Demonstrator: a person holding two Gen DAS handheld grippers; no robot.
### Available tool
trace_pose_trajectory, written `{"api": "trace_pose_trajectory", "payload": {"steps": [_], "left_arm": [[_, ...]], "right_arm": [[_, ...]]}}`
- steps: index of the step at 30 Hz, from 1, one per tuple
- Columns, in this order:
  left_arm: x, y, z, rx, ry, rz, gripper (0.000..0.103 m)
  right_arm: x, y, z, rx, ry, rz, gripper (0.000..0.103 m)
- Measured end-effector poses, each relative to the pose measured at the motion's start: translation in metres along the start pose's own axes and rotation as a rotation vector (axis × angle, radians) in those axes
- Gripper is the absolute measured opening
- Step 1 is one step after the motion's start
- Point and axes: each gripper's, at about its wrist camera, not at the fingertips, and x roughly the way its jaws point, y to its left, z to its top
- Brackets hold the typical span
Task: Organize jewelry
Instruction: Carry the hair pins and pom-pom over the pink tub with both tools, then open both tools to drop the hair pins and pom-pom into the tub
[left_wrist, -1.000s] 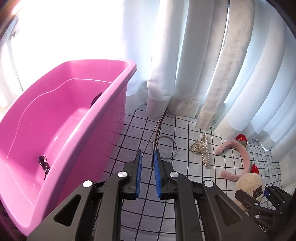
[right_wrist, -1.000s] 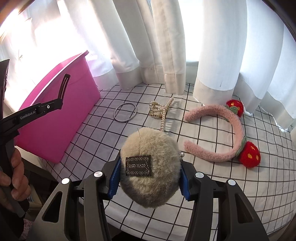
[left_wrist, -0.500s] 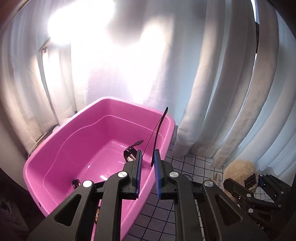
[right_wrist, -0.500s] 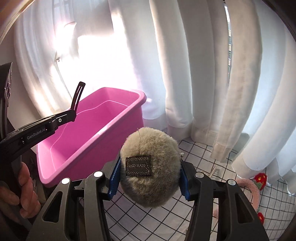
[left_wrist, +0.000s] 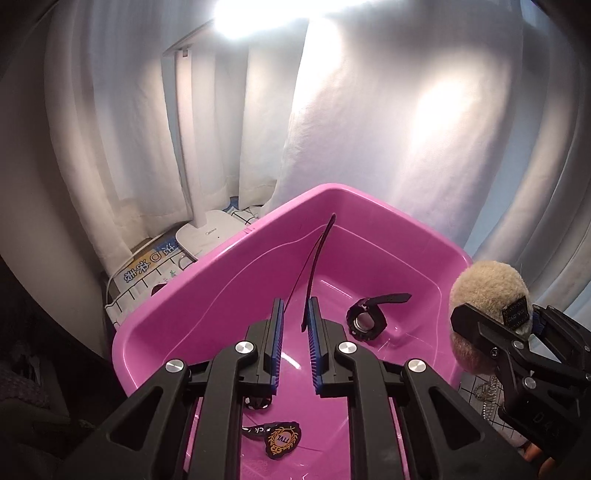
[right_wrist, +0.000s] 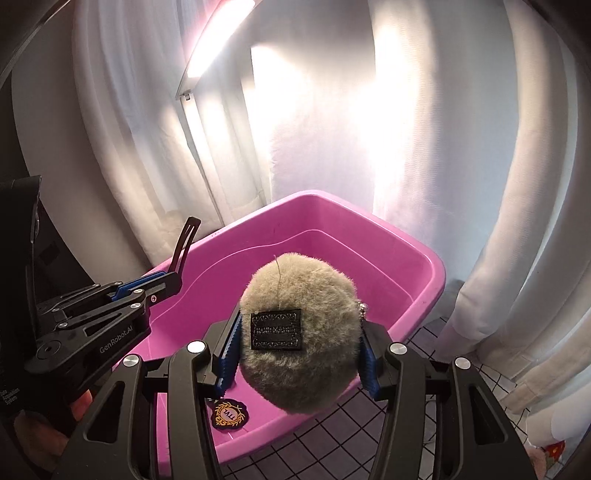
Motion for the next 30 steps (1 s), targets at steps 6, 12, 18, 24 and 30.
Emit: {"api": "trace_pose_trajectory", "payload": {"steps": [6,12,18,24,30], "left_arm": [[0.021,0.018,-0.006,-0.026,0.069,0.033,0.018],[0.033,0.027,-0.011,-0.049,0.113,0.047,0.028],[0.038,0.029,-0.015,-0.054,0.139,0.050,0.045],[0.036,0.032,-0.016,-0.070,0.135,0.056,0.067],[0.029,0.035,-0.015,-0.085,0.122,0.067,0.080]], "right_arm": [[0.040,0.015,0.012,-0.030,0.070,0.012,0.051],[0.067,0.016,0.013,-0.014,0.133,0.001,0.051],[0.080,0.014,0.015,-0.012,0.170,-0.046,0.065],[0.075,0.014,0.017,-0.026,0.160,-0.081,0.067],[0.065,0.011,0.015,-0.012,0.146,-0.089,0.067]]}}
